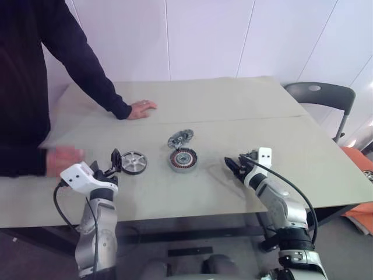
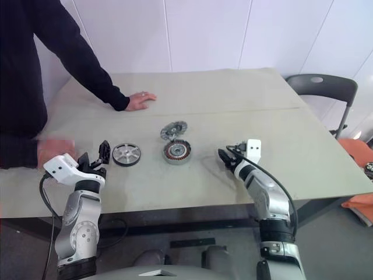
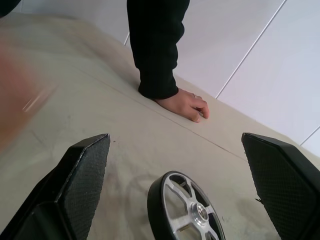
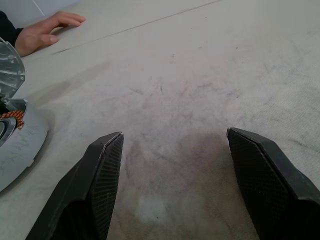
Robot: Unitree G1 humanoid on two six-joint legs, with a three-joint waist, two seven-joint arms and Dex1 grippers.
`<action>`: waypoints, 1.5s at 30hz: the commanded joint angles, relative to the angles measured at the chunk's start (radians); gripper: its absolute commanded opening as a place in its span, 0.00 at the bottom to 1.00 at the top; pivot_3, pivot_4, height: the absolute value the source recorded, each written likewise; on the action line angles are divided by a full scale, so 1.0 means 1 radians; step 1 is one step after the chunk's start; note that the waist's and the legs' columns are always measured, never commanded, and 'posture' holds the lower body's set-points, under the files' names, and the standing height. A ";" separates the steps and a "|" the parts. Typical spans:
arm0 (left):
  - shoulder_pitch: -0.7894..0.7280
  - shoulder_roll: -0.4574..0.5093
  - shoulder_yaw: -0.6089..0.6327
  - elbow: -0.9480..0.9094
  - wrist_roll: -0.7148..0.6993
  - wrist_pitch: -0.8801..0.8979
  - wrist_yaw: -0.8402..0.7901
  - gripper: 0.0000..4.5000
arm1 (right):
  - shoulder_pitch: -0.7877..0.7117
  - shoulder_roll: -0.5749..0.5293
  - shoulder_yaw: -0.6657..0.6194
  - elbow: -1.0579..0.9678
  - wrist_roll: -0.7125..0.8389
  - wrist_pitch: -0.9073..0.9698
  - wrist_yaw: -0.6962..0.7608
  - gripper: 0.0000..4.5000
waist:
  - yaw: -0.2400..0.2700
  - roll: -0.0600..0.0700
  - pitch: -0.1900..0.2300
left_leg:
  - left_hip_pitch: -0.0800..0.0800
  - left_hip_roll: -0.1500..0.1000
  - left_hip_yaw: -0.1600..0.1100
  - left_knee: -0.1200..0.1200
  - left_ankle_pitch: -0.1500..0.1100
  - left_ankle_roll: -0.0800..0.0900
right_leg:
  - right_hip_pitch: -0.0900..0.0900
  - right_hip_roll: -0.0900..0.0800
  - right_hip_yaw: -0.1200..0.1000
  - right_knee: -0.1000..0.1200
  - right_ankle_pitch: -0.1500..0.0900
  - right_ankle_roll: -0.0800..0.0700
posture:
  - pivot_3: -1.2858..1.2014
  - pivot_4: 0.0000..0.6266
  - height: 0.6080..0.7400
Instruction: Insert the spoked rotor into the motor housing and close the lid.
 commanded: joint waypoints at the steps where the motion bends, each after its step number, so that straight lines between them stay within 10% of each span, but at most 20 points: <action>1: -0.023 0.010 -0.002 -0.013 0.003 -0.013 -0.008 1.00 | -0.007 -0.001 -0.005 -0.017 0.001 -0.001 -0.004 0.77 | 0.000 0.000 0.000 | 0.000 0.000 0.000 0.000 0.000 0.000 | 0.000 0.000 0.000 0.000 0.000 0.000 | 0.52 0.00 1.00; 45: -0.050 0.019 0.001 0.015 0.005 -0.012 -0.018 1.00 | -0.030 -0.155 -0.057 -0.111 -0.027 -0.039 -0.037 0.77 | 0.000 0.000 0.000 | 0.000 0.000 0.001 0.000 0.000 0.000 | 0.000 0.000 0.001 0.000 0.000 0.000 | 0.52 0.00 1.00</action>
